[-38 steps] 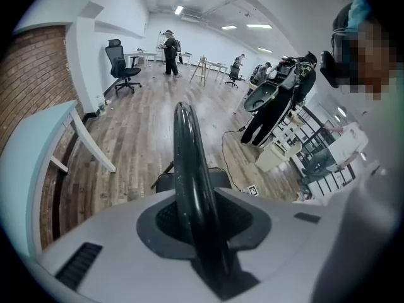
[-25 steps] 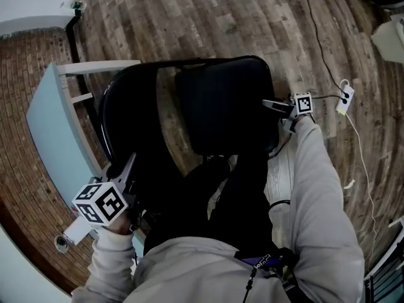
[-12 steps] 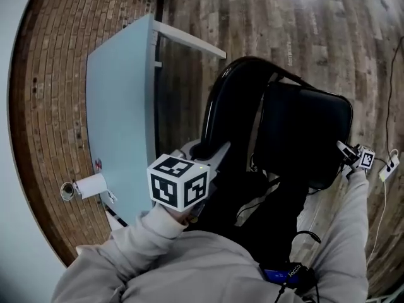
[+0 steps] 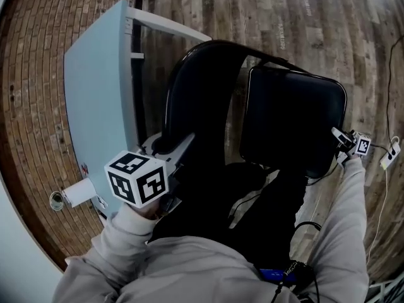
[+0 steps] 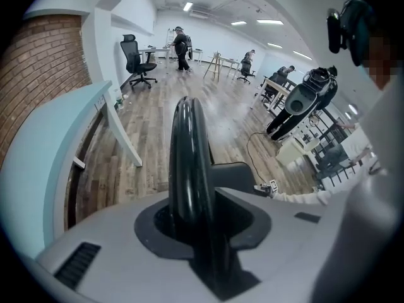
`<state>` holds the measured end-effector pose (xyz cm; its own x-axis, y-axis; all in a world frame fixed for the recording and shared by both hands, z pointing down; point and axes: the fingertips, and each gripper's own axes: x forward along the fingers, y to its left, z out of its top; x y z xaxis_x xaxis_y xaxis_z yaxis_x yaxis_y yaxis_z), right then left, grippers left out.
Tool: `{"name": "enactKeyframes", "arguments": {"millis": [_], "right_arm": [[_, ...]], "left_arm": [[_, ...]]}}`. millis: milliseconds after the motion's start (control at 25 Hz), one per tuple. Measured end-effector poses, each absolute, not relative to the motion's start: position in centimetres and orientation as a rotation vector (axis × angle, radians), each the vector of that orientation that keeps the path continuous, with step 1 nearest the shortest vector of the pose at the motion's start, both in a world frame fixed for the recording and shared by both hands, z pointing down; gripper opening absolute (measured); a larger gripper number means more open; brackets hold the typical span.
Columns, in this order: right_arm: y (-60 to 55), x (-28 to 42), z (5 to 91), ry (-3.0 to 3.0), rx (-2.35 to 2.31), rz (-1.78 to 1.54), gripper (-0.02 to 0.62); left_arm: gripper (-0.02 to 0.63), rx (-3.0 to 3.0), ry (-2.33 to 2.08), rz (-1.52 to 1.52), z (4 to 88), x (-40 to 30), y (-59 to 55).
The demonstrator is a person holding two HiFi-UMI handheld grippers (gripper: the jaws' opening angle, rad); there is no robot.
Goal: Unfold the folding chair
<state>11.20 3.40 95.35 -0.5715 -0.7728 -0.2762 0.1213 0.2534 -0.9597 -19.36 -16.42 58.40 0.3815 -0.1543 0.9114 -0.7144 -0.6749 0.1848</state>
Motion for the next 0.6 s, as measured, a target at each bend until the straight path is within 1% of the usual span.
{"name": "enactKeyframes", "arguments": {"millis": [360,520,600], "right_arm": [[1.6,9.0,95.9,1.723,-0.494,-1.325,0.158],[1.6,9.0,96.3,1.708,-0.574,-1.342,0.158],[1.8,9.1,96.6,1.713,-0.638,-1.379,0.175]], "left_arm": [[0.117,2.052,-0.721,1.242,62.1,-25.1,-19.3],[0.114,2.043,-0.677,1.184,62.3,-25.4,-19.2],[0.115,2.046,-0.687,1.191,62.3,-25.5,-19.3]]}}
